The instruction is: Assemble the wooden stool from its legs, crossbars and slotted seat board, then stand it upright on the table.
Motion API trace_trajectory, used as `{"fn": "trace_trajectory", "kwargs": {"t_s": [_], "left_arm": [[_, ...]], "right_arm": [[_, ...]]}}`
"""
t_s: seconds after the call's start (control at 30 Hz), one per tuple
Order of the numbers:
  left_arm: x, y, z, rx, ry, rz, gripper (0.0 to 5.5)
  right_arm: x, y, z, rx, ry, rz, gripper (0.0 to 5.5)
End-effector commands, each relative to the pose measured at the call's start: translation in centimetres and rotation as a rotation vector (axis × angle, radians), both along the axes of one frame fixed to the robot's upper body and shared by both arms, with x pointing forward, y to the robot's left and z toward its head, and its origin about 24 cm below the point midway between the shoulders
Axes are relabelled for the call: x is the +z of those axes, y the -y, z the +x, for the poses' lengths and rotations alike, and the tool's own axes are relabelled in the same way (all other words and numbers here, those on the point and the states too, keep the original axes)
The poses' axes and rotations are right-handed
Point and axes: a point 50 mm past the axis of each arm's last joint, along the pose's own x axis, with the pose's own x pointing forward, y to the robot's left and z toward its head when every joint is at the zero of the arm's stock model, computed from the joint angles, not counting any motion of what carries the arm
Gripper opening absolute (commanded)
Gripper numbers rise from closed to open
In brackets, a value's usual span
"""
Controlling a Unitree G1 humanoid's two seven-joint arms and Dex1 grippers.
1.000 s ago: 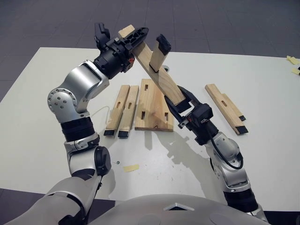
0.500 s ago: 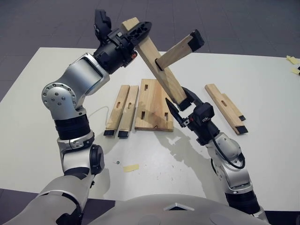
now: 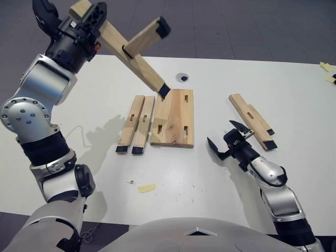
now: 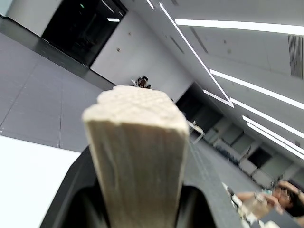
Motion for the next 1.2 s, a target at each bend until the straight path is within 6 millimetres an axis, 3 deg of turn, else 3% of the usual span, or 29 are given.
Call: {"fn": "trace_trajectory", "kwargs": {"t_s": [0.03,0.2,0.37,0.57,0.83,1.0,1.2], "left_arm": [[-2.3,0.8,-0.4,-0.073,-0.012,0.215,1.04],[-3.0,0.8,0.0,-0.029,0.011,0.31,1.04],[-2.5,-1.4,0.5,0.143,0.04,0.276,1.04],[-3.5,-0.1,-1.7,0.252,-0.007,0.089,1.04],[-5.6,0.7,-4.3,0.317,-0.091,0.134,1.04],[-7.8,1.4,-4.6,0.33,-0.179,0.113,1.04],[-8.1,1.7,-4.0,0.388,-0.162,0.093,1.04]], "right_arm": [[0.7,-3.1,1.6,0.067,-0.004,0.182,5.4],[1.3,-5.1,2.7,0.116,0.026,0.225,5.4],[0.8,-3.6,2.0,0.071,0.023,0.197,5.4],[0.7,-2.4,1.6,0.024,0.031,0.174,5.4],[0.9,-1.1,1.4,-0.056,0.059,0.165,5.4],[0.9,-1.0,1.6,-0.066,0.069,0.155,5.4],[0.7,-1.7,1.3,-0.049,0.062,0.156,5.4]]}}
